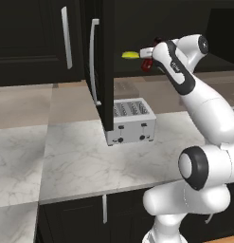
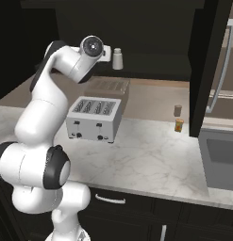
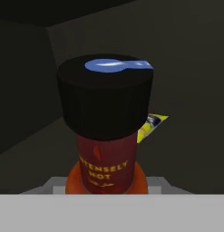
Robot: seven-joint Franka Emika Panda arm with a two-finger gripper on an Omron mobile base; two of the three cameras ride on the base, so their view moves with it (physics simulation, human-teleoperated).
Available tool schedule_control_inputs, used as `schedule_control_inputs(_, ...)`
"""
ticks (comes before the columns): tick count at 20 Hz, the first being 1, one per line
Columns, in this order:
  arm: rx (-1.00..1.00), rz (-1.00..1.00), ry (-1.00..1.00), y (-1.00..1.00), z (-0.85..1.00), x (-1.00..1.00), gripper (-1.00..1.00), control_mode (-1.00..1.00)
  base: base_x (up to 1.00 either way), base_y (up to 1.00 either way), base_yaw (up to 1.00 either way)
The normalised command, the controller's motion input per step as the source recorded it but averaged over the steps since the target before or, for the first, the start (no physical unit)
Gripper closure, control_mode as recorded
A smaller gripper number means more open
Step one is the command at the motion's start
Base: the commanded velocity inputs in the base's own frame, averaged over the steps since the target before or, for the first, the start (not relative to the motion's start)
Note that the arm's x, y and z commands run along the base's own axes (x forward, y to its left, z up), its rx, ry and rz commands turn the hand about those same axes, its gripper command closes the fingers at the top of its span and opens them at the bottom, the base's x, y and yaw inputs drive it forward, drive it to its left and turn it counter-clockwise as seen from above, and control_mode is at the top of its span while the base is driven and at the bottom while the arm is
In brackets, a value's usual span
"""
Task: Pick the condiment bottle and shaker from the counter and place them in the cabinet.
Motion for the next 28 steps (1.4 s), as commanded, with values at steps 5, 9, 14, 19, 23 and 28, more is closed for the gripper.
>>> schedule_control_inputs(5,-0.02,0.05,0.0,0.01,-0.27,0.18,1.0,-1.0,0.0,0.0,0.0)
schedule_control_inputs(9,-0.04,0.06,0.0,0.03,-0.33,0.08,1.0,-1.0,0.0,0.0,0.0)
schedule_control_inputs(14,-0.06,0.06,0.0,0.08,-0.34,0.0,1.0,-1.0,0.0,0.0,0.0)
schedule_control_inputs(19,-0.07,0.01,0.0,0.16,-0.26,0.0,1.0,-1.0,0.0,0.0,0.0)
schedule_control_inputs(23,-0.09,0.0,0.0,0.17,-0.16,0.0,1.0,-1.0,0.0,0.0,0.0)
schedule_control_inputs(28,-0.1,0.0,0.0,0.14,-0.16,0.02,1.0,-1.0,0.0,0.0,0.0)
